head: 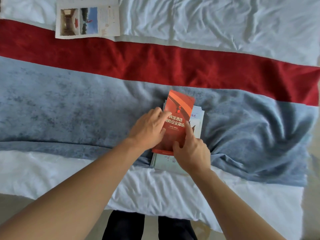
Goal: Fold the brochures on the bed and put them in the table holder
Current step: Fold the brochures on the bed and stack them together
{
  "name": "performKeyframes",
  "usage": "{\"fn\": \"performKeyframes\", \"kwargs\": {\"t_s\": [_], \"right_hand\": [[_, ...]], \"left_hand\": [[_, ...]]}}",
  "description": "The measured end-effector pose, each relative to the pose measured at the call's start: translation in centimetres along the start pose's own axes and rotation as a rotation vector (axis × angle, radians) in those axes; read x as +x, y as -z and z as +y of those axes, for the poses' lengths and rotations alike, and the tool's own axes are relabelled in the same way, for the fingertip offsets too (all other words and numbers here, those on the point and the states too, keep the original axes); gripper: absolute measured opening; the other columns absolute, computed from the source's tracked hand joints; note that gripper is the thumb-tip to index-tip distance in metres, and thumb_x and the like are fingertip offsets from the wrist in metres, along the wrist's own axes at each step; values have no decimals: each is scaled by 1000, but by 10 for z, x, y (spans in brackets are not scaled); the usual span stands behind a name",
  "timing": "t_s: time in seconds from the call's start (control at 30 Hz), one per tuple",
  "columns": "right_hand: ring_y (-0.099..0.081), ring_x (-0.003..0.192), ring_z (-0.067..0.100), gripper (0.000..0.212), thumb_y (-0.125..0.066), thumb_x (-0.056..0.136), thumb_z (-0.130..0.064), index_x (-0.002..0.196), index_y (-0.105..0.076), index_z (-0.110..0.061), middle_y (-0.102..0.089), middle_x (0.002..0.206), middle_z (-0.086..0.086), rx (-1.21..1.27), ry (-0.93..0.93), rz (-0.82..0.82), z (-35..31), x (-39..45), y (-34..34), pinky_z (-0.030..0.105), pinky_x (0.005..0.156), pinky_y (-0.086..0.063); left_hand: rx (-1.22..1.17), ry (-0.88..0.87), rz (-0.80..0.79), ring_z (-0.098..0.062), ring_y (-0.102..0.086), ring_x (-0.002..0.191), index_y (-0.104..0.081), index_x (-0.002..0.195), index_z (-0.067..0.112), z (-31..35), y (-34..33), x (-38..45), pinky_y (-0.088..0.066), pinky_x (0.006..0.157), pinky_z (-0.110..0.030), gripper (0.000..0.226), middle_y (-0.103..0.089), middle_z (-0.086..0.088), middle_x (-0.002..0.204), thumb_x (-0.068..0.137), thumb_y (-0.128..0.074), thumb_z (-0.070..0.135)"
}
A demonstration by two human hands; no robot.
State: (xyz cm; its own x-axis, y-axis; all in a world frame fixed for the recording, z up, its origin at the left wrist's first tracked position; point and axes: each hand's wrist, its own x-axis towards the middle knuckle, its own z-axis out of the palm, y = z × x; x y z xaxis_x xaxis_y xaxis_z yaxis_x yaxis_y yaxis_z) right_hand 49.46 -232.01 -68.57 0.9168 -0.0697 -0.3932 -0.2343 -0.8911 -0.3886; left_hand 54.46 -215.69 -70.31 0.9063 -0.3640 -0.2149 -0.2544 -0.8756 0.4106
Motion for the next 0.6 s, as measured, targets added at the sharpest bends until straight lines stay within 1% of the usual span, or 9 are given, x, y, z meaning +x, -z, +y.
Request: {"fn": "performKeyframes", "kwargs": {"t_s": [0.1, 0.27, 0.43, 0.5, 0.57, 0.6], "right_hand": [[-64, 73, 37, 79, -54, 82, -31, 154, -23, -31, -70, 83, 11, -30, -27, -16, 11, -11, -4, 37, 60, -39], [-64, 66, 36, 76, -50, 85, -29, 154, -20, -27, -68, 74, 8, -149, 4, -29, 20, -21, -7, 36, 58, -35], [-66, 73, 38, 75, -49, 88, -31, 156, -18, -28, -69, 82, 12, -176, -12, -68, 25, -22, -8, 39, 63, -39], [-66, 74, 38, 74, -49, 89, -32, 155, -17, -27, -69, 83, 13, -183, -12, -75, 24, -20, -8, 38, 63, -38], [-66, 76, 38, 74, -50, 89, -32, 155, -17, -27, -69, 83, 12, -184, -13, -78, 25, -19, -10, 38, 63, -38], [-67, 76, 38, 74, -50, 89, -32, 155, -17, -27, -69, 84, 12, -181, -17, -81, 25, -19, -11, 38, 64, -39]], "left_hand": [[11, -14, -20, -24, -53, 95, -51, 126, 17, 6, -10, -8, -47, 73, -35, 51, -49, -4, 105, 79, -68, 19], [34, -36, -33, -25, -55, 94, -50, 127, 17, 13, -23, -19, -49, 76, -37, 54, -50, -5, 105, 77, -70, 22], [69, -50, -61, -22, -55, 90, -49, 126, 21, 11, -24, -18, -49, 72, -35, 54, -48, -2, 101, 78, -71, 29], [84, -44, -59, -21, -55, 90, -50, 126, 22, 11, -23, -17, -48, 71, -34, 53, -48, -1, 101, 78, -72, 31], [106, -52, -50, -22, -52, 94, -53, 123, 22, 12, -21, -15, -49, 75, -36, 53, -48, -2, 105, 77, -73, 37], [125, -61, -46, -22, -50, 100, -53, 121, 21, 14, -21, -14, -50, 79, -38, 54, -48, -3, 112, 76, -73, 43]]}}
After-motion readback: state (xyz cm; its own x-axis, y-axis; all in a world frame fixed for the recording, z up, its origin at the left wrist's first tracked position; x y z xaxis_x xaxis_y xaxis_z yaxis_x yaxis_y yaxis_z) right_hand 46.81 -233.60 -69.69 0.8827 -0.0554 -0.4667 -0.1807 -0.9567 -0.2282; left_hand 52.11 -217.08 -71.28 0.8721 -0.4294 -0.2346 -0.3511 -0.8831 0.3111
